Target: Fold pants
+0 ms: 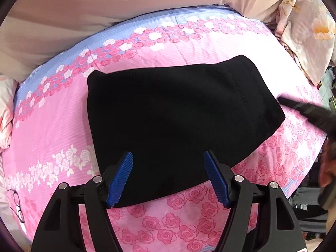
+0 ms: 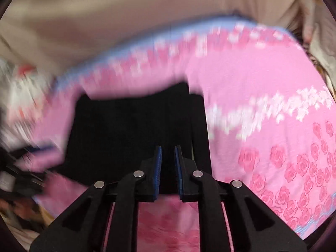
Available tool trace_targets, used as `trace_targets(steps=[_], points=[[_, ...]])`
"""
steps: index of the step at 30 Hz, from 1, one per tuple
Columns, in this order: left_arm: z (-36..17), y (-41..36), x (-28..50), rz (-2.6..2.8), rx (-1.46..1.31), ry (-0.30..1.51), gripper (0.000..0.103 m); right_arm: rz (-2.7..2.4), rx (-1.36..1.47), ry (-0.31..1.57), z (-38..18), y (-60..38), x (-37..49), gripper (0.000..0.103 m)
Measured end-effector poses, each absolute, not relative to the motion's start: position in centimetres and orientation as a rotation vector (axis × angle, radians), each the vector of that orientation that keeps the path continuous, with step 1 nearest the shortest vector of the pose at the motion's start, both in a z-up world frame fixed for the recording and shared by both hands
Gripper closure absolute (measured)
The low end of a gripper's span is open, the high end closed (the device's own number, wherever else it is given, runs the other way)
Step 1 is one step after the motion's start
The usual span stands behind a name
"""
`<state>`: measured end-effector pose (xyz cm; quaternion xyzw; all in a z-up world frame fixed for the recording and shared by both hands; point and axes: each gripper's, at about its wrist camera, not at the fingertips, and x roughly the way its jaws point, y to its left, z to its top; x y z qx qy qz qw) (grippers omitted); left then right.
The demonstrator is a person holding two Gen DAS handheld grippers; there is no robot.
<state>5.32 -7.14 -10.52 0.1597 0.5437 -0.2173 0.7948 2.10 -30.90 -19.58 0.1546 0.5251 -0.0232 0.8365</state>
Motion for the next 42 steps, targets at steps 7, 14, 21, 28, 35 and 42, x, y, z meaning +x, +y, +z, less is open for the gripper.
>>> trace_targets(steps=[7, 14, 21, 28, 35, 42], points=[[-10.3, -7.7, 4.9, -0.445, 0.406, 1.142, 0.035, -0.005, 0.379, 1.005, -15.8, -30.5, 1.6, 0.091], [-10.5, -8.1, 5.1, -0.424, 0.417, 1.158, 0.035, -0.105, 0.458, 1.076, -18.7, -33.0, 1.6, 0.094], [-10.6, -7.6, 5.3, -0.396, 0.4, 1.164, 0.035, 0.021, 0.455, 0.957, -14.1, -31.5, 6.8, 0.092], [-10.3, -5.7, 5.6, -0.321, 0.385, 1.166, 0.035, -0.018, 0.312, 1.084, -20.0, -30.7, 13.9, 0.103], [-11.1, -1.6, 6.2, -0.213, 0.32, 1.203, 0.029, -0.027, 0.486, 0.971, -16.2, -34.3, 11.3, 0.097], [-10.9, -1.5, 6.8, -0.235, 0.318, 1.186, 0.029, -0.059, 0.54, 0.974, -15.3, -36.7, 4.1, 0.049]])
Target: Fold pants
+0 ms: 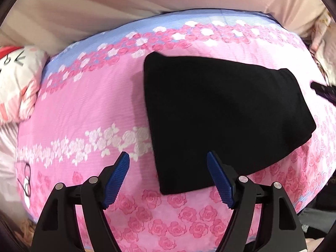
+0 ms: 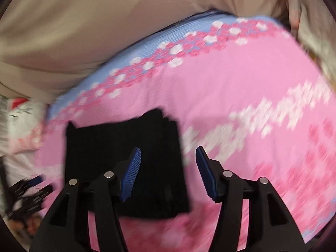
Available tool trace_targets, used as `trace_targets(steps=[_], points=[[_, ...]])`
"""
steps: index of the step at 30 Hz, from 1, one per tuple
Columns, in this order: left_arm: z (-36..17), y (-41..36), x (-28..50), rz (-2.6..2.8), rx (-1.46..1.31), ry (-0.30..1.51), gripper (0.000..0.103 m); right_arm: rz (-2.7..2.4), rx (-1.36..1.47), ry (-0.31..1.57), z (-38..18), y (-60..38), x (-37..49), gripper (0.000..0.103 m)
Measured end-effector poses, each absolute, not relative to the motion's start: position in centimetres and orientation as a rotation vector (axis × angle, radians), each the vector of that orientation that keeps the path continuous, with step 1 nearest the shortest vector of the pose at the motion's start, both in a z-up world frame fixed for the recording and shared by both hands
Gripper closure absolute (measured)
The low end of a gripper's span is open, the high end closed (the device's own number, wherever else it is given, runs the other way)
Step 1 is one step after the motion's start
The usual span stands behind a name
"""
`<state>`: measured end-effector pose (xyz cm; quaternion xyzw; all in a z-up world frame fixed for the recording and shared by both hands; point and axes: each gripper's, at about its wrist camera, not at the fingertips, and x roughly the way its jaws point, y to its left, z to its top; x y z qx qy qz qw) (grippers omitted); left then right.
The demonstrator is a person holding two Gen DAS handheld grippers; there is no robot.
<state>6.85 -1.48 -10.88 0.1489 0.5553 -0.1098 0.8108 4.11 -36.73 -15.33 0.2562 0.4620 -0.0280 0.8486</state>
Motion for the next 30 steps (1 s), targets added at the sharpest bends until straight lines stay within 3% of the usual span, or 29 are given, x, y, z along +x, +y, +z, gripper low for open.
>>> trace_targets(steps=[3, 4, 5, 6, 8, 12, 19, 20, 24, 26, 28, 30], points=[[-11.3, -3.7, 7.1, -0.266, 0.374, 1.185, 0.029, -0.075, 0.544, 1.008, -17.6, -35.5, 2.6, 0.05], [-11.5, -4.5, 7.1, -0.285, 0.386, 1.187, 0.029, -0.07, 0.563, 1.024, -18.5, -35.5, 2.2, 0.057], [-11.7, -5.8, 7.1, -0.312, 0.402, 1.188, 0.029, -0.039, 0.599, 1.026, -19.4, -35.2, 2.0, 0.08], [-11.9, -6.8, 6.9, -0.331, 0.42, 1.187, 0.029, -0.021, 0.62, 1.026, -19.6, -34.9, 1.8, 0.089], [-12.5, -8.8, 6.5, -0.355, 0.476, 1.18, 0.029, 0.012, 0.652, 0.969, -17.8, -34.4, 1.7, 0.096], [-13.5, -12.2, 5.1, -0.423, 0.537, 1.166, 0.029, 0.122, 0.663, 0.891, -14.7, -33.4, 2.9, 0.096], [-13.4, -17.8, 1.6, -0.555, 0.628, 1.048, 0.028, 0.441, 0.859, 0.951, -15.8, -34.7, 7.8, 0.096], [-13.3, -18.2, 1.8, -0.534, 0.606, 1.022, 0.023, 0.471, 0.883, 0.957, -16.1, -35.0, 7.9, 0.096], [-14.3, -19.9, 4.2, -0.464, 0.559, 1.032, 0.022, 0.556, 0.98, 0.99, -17.5, -36.3, 9.2, 0.096], [-15.5, -20.3, 5.7, -0.403, 0.553, 1.047, 0.026, 0.493, 0.897, 1.021, -17.3, -37.0, 9.3, 0.095], [-16.4, -20.2, 6.8, -0.345, 0.563, 1.068, 0.038, 0.386, 0.844, 0.995, -16.7, -39.4, 8.1, 0.092], [-16.4, -19.4, 7.4, -0.331, 0.532, 1.104, 0.038, 0.289, 0.791, 0.96, -15.9, -41.8, 6.4, 0.092]])
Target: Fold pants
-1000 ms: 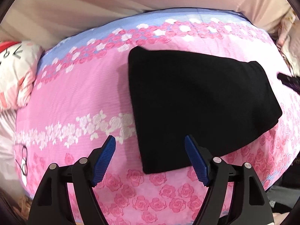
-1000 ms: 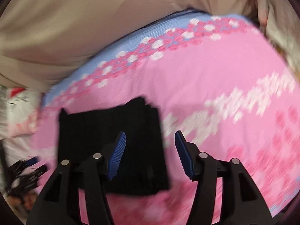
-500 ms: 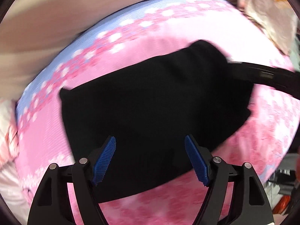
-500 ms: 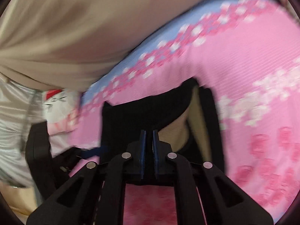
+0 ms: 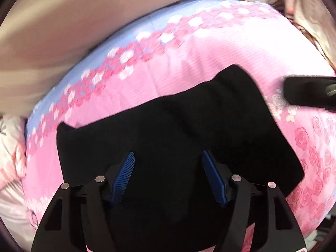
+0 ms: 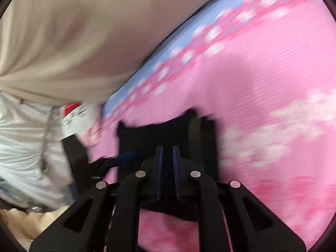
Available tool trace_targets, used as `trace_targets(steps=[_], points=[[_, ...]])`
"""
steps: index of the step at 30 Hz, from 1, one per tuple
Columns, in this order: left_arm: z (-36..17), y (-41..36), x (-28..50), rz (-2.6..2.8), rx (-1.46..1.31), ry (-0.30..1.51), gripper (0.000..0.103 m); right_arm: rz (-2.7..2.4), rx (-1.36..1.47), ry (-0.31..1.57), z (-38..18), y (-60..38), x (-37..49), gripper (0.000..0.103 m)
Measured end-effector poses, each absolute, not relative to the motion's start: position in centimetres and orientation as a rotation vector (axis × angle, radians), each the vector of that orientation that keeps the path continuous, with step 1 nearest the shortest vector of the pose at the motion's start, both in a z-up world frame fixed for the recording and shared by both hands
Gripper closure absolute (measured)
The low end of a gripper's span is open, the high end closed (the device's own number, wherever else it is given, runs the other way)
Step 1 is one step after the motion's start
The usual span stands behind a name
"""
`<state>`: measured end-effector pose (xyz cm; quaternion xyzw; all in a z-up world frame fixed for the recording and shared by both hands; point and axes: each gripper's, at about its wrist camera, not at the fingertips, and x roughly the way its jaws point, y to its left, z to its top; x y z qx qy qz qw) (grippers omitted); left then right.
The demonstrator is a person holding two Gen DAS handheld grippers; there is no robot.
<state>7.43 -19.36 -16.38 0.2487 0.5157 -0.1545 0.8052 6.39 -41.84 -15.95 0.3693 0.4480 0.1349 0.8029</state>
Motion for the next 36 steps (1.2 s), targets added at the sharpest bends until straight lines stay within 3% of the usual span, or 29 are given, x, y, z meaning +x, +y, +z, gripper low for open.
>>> trace_targets(steps=[4, 7, 9, 17, 21, 25, 27, 29, 30, 31, 36], points=[[-14.7, -17.8, 6.6, -0.322, 0.504, 1.102, 0.037, 0.177, 0.415, 1.078, -16.4, -40.7, 5.7, 0.092], [-14.1, -17.3, 5.3, -0.304, 0.546, 1.081, 0.032, 0.255, 0.32, 1.13, -18.1, -38.1, 6.3, 0.092], [-13.8, -17.0, 4.6, -0.282, 0.575, 1.073, 0.027, 0.341, 0.316, 1.141, -18.5, -36.0, 6.6, 0.092], [-13.5, -16.0, 4.0, -0.345, 0.527, 1.121, 0.026, 0.548, 0.493, 1.117, -18.6, -32.6, 10.7, 0.092], [-13.0, -18.1, 2.3, -0.447, 0.542, 1.088, 0.019, 0.604, 0.567, 1.142, -19.3, -32.8, 12.6, 0.092], [-14.8, -21.5, 2.3, -0.392, 0.673, 0.994, 0.019, 0.663, 0.609, 1.166, -19.6, -33.4, 13.2, 0.092], [-16.4, -21.7, 3.8, -0.338, 0.666, 1.03, 0.018, 0.622, 0.583, 1.178, -19.7, -34.6, 13.1, 0.091], [-17.2, -21.2, 5.3, -0.318, 0.607, 1.08, 0.016, 0.583, 0.555, 1.186, -19.8, -35.9, 12.8, 0.086], [-17.1, -20.8, 5.7, -0.322, 0.569, 1.095, 0.016, 0.566, 0.539, 1.191, -19.9, -36.4, 12.6, 0.071], [-17.0, -20.6, 5.9, -0.322, 0.553, 1.102, 0.016, 0.565, 0.522, 1.192, -20.0, -36.6, 12.5, 0.068], [-16.7, -19.9, 6.3, -0.308, 0.526, 1.11, 0.016, 0.617, 0.448, 1.189, -20.1, -35.5, 13.6, 0.068]])
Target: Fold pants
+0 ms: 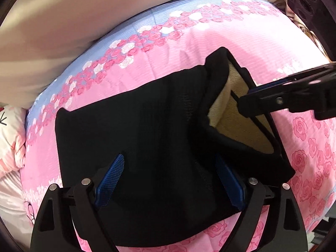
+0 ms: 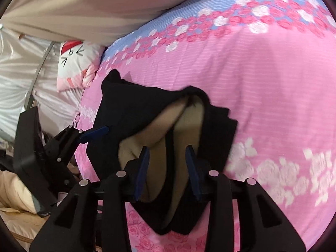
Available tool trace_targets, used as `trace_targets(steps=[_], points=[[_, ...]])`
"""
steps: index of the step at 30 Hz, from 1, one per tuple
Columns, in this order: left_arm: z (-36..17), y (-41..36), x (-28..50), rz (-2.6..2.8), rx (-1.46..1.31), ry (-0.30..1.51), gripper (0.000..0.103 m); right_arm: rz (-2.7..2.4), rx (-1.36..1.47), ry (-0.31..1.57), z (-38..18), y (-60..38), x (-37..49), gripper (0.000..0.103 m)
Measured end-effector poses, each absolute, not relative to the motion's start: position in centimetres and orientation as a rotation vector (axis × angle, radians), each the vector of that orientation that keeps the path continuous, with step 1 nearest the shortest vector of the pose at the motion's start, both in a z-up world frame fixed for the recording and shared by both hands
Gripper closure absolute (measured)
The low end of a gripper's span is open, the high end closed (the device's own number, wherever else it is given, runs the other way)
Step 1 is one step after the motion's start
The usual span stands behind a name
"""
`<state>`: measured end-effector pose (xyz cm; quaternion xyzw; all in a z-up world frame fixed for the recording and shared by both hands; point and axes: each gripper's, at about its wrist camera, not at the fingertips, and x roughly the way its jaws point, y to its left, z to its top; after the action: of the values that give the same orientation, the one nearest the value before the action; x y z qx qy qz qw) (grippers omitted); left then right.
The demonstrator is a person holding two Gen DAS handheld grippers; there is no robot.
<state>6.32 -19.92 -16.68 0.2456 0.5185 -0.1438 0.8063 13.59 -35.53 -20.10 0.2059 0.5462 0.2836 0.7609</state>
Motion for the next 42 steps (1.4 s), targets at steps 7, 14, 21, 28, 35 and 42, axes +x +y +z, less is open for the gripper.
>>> trace_targets(steps=[7, 14, 21, 28, 35, 42], points=[[-16.2, -18.0, 7.2, -0.251, 0.5, 1.117, 0.015, 0.748, 0.547, 1.186, -21.1, -36.3, 14.8, 0.066], [-15.0, -15.4, 9.3, -0.136, 0.439, 1.083, 0.015, 0.812, 0.536, 1.187, -21.7, -36.7, 13.7, 0.067], [-13.7, -14.1, 10.4, -0.114, 0.413, 1.062, 0.015, 0.95, 0.415, 1.196, -21.6, -35.9, 13.1, 0.068], [-13.3, -12.8, 11.7, -0.082, 0.397, 1.055, 0.015, 1.003, 0.268, 1.201, -21.4, -34.3, 13.9, 0.067], [-12.9, -13.4, 10.4, -0.117, 0.418, 1.039, 0.016, 0.904, 0.189, 1.109, -20.7, -31.9, 16.5, 0.068], [-12.1, -13.5, 9.6, -0.157, 0.392, 1.04, 0.017, 0.834, 0.351, 1.051, -20.0, -35.7, 13.4, 0.089]])
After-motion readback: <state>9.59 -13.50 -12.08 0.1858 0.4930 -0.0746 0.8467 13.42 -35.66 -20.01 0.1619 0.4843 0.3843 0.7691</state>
